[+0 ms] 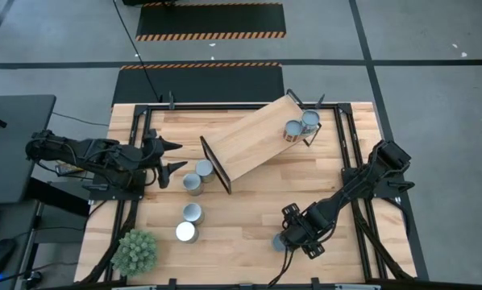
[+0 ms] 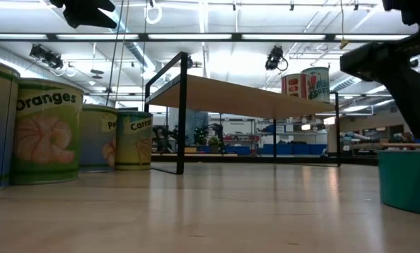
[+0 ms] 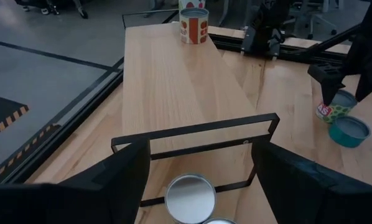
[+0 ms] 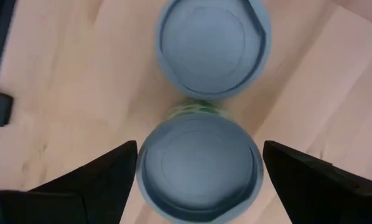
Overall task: Pick and place cans onto a shelf
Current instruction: Put the small canned peas on the shelf, then put the canned tuna on the shelf
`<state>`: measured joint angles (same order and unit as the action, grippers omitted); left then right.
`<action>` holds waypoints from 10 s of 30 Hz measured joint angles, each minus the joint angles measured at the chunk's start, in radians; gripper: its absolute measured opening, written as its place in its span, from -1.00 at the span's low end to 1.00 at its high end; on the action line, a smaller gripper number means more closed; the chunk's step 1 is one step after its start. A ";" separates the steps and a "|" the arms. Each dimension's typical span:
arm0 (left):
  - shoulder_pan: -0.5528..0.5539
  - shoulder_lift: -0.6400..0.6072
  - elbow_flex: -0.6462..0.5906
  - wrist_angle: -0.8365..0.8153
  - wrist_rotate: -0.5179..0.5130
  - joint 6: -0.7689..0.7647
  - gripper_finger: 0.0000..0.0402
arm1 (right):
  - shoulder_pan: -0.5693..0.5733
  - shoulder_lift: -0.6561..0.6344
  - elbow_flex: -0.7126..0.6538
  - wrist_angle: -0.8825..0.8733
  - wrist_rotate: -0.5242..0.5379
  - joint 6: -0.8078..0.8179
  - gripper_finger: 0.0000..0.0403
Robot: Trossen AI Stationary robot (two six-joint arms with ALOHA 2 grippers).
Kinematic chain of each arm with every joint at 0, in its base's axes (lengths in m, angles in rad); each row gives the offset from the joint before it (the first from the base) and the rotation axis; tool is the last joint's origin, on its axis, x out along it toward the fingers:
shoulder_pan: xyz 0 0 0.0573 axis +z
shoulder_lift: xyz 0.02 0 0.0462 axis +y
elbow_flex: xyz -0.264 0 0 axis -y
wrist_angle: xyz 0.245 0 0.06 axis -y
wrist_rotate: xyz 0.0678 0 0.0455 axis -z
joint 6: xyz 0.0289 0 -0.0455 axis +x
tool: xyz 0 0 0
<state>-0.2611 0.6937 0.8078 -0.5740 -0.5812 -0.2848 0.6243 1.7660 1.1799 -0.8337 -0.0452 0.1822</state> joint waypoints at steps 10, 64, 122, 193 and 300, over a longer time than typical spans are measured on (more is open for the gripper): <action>0.000 0.000 0.000 0.000 0.000 -0.021 0.43 | -0.001 0.000 -0.079 0.087 0.008 -0.033 0.73; 0.000 0.000 0.000 0.001 -0.027 -0.066 0.43 | -0.803 0.000 0.622 -0.566 0.189 0.630 0.51; 0.000 0.000 0.000 0.001 -0.027 -0.071 0.43 | -0.849 0.000 0.625 -0.535 0.464 0.450 0.81; 0.001 0.105 0.001 0.548 0.061 -0.444 0.43 | -0.074 -0.001 0.553 -0.367 0.341 0.463 0.81; 0.000 0.143 0.000 0.490 0.141 -0.403 0.43 | -0.291 -0.179 -0.054 0.246 0.151 -0.097 0.39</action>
<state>-0.2611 0.8370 0.8074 -0.0838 -0.4404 -0.6874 0.3328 1.5872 1.1259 -0.5879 0.1054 0.0853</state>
